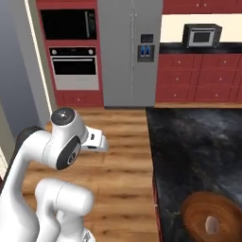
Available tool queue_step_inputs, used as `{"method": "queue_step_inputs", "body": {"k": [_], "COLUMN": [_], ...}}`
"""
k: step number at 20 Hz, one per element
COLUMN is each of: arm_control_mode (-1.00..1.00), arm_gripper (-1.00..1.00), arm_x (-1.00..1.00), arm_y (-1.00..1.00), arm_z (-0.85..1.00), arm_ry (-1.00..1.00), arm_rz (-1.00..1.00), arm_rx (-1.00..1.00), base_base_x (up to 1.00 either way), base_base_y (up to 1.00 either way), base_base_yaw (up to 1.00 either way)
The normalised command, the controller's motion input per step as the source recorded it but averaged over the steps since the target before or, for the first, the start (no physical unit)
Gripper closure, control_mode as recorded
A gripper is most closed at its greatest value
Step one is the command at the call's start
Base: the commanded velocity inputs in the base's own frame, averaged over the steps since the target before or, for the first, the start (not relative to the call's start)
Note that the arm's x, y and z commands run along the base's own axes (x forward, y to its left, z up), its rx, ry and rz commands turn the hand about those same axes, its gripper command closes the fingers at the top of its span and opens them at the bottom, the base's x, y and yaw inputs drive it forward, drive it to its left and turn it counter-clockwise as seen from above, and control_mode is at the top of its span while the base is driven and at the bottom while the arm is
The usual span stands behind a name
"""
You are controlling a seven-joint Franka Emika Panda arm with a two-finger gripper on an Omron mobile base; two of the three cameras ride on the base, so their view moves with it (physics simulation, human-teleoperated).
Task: Pick the mushrooms from the cabinet and place them in one bowl. Pick the carrot from the sink and place it in the other bowl.
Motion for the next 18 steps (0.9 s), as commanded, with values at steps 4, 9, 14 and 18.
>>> {"method": "queue_step_inputs", "body": {"k": [4, 9, 14, 18], "arm_control_mode": [1.00, 1.00, 1.00, 1.00], "arm_gripper": [-1.00, -1.00, -1.00, -1.00], "arm_x": [0.00, 0.00, 0.00, 0.00], "arm_y": [0.00, 0.00, 0.00, 0.00], "arm_z": [0.00, 0.00, 0.00, 0.00], "arm_ry": [0.00, 0.00, 0.00, 0.00], "arm_rz": [0.00, 0.00, 0.00, 0.00], "arm_rx": [0.00, 0.00, 0.00, 0.00], "base_base_x": [0.98, 0.06, 0.00, 0.00], "base_base_y": [0.23, 0.00, 0.00, 0.00], "base_base_yaw": [0.02, 0.47, 0.50, 0.50]}}
